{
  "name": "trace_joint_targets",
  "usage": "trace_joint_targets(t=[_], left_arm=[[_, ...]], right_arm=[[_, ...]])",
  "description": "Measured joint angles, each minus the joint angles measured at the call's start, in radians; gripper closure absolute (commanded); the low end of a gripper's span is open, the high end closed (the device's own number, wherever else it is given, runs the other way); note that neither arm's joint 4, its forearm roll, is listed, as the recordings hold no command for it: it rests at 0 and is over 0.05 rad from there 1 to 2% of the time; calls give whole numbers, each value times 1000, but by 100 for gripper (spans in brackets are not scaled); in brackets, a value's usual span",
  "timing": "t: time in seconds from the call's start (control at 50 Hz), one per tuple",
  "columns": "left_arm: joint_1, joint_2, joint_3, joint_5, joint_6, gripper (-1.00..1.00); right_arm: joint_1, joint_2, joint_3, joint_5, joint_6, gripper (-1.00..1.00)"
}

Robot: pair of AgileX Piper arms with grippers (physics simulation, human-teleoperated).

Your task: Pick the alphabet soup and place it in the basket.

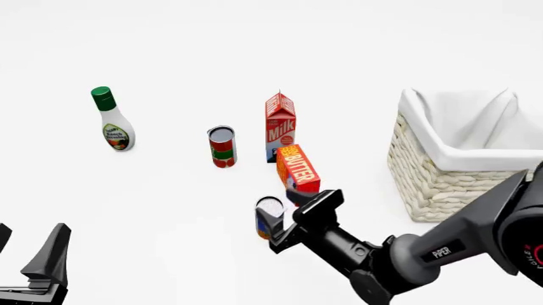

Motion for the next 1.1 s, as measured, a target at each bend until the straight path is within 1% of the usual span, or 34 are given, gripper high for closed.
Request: trace_joint_targets(t=[1.1], left_arm=[[0, 0, 0, 0, 0, -100]], right_arm=[[7, 153, -76, -12, 15, -100]])
